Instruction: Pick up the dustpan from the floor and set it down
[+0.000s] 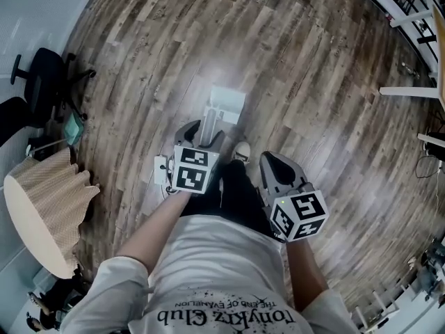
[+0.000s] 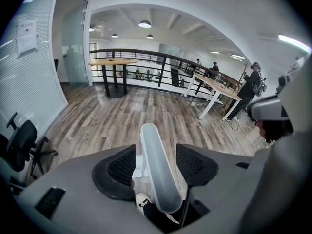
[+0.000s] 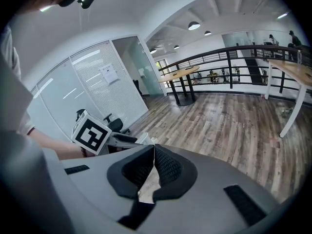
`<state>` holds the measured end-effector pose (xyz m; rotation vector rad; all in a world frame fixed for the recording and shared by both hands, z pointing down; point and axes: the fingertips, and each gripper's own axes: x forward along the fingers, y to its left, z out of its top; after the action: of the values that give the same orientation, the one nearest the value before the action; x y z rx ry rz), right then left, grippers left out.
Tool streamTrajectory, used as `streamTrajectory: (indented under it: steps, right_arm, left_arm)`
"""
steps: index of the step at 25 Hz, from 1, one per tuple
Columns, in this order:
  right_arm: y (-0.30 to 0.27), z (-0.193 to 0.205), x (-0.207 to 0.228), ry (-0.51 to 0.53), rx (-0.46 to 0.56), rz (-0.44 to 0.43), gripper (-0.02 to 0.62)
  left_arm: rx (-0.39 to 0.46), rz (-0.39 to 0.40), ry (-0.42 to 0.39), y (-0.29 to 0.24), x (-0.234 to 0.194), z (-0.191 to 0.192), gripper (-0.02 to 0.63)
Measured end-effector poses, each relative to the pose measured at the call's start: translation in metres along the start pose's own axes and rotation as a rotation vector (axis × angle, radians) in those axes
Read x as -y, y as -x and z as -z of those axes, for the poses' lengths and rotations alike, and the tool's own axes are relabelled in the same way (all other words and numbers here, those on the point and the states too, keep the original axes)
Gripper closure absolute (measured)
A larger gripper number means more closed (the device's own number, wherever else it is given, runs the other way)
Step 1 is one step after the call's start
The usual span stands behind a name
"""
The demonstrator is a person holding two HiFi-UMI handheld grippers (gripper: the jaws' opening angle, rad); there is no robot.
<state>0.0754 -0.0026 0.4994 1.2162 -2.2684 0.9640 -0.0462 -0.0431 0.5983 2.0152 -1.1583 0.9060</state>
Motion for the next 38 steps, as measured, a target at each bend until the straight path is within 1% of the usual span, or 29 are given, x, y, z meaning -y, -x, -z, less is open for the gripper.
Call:
streamTrajectory:
  steps: [4, 17, 18, 23, 30, 38]
  right_arm:
    - [-0.002, 0.002, 0.003, -0.008, -0.002, 0.003, 0.569]
    - [0.001, 0.016, 0.008, -0.024, -0.024, 0.01, 0.569]
    - [0.0, 0.017, 0.008, -0.024, -0.024, 0.01, 0.569]
    - [0.0, 0.017, 0.009, -0.02, -0.027, 0.008, 0.569]
    - [0.001, 0.017, 0.01, -0.019, -0.031, 0.009, 0.569]
    - [0.002, 0.018, 0.008, -0.012, -0.026, 0.002, 0.569]
  left_arm:
    - [-0.026, -0.007, 0.032, -0.014, -0.002, 0.005, 0.344]
    - [-0.045, -0.035, 0.061, -0.031, -0.008, 0.009, 0.347]
    - [-0.045, -0.039, 0.065, -0.032, -0.009, 0.01, 0.36]
    - [-0.039, -0.074, 0.07, -0.036, -0.014, 0.011, 0.505]
    - [-0.039, -0.091, 0.103, -0.035, -0.021, 0.011, 0.529]
    - [-0.028, -0.102, 0.079, -0.03, -0.019, 0.016, 0.532]
